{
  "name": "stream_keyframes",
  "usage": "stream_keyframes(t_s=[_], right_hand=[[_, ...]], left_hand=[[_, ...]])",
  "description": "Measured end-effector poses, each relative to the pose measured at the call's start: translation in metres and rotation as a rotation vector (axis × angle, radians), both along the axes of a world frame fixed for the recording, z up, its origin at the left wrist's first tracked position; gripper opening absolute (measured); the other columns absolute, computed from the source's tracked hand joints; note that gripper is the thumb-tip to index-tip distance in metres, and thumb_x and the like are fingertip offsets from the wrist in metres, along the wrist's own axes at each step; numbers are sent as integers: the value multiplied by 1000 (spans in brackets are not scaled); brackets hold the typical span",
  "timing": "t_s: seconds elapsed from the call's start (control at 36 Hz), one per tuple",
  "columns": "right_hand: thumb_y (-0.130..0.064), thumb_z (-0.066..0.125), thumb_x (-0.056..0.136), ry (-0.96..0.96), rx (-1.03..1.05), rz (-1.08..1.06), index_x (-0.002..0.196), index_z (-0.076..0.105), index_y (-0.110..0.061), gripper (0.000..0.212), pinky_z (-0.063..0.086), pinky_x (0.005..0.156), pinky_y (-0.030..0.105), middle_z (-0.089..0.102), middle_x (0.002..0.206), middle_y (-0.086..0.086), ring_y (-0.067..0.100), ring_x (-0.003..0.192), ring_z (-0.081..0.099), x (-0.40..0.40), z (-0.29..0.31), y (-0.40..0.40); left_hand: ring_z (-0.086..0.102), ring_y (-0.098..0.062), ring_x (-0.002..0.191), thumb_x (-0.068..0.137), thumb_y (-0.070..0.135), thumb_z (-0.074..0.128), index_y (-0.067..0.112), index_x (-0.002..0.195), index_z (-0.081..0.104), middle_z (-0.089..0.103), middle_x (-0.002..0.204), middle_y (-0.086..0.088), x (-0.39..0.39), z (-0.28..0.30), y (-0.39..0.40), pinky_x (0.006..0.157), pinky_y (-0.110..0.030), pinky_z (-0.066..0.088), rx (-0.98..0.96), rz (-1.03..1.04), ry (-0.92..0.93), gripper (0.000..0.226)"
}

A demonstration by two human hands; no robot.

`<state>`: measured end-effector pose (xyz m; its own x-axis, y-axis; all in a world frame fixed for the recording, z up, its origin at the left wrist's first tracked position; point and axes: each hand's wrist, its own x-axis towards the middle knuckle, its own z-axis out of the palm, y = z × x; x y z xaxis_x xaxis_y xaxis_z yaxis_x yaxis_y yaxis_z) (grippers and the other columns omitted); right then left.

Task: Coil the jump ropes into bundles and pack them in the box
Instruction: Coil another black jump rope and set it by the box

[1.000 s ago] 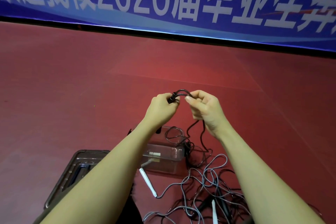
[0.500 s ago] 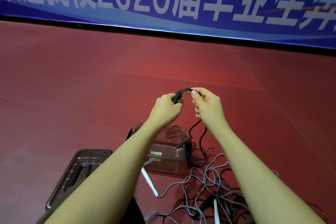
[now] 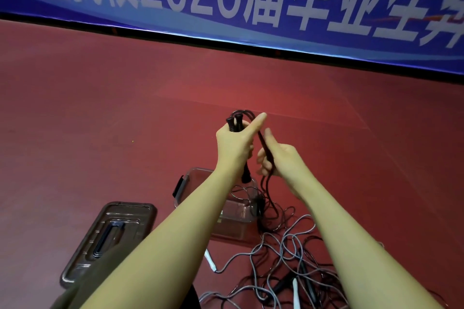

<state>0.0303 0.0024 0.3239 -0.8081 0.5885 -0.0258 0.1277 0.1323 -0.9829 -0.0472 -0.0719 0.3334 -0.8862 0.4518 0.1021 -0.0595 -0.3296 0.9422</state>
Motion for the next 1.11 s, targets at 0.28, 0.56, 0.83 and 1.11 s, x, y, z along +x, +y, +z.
stream_keyframes(t_s=[0.28,0.56,0.83,1.11], right_hand=[[-34,36,100,-155,309,-354,78,49,-6,38,30,63,32,51,72,6,25,72,45,-12,-14,-13],[-41,27,99,-288,348,-401,98,64,0,55,42,75,36,65,104,22,34,96,58,-18,-22,-5],[-32,26,103,-268,419,-450,96,61,1,48,38,71,31,62,95,18,32,82,53,-9,-6,10],[-34,25,102,-343,612,-399,82,59,-5,49,37,77,37,59,90,20,35,91,51,5,-5,25]], left_hand=[[32,-16,50,76,12,59,12,59,45,41,56,-3,6,1,10,53,-27,29,3,144,-156,22],[31,-12,39,85,2,48,10,56,45,37,46,1,11,2,20,42,-22,30,377,-18,-499,30],[60,-16,82,86,33,67,8,98,61,64,88,-1,-2,-7,13,84,-32,49,83,47,-319,28],[54,-17,98,72,27,45,28,102,51,57,96,13,-6,-13,-8,94,-45,43,-344,53,616,31]])
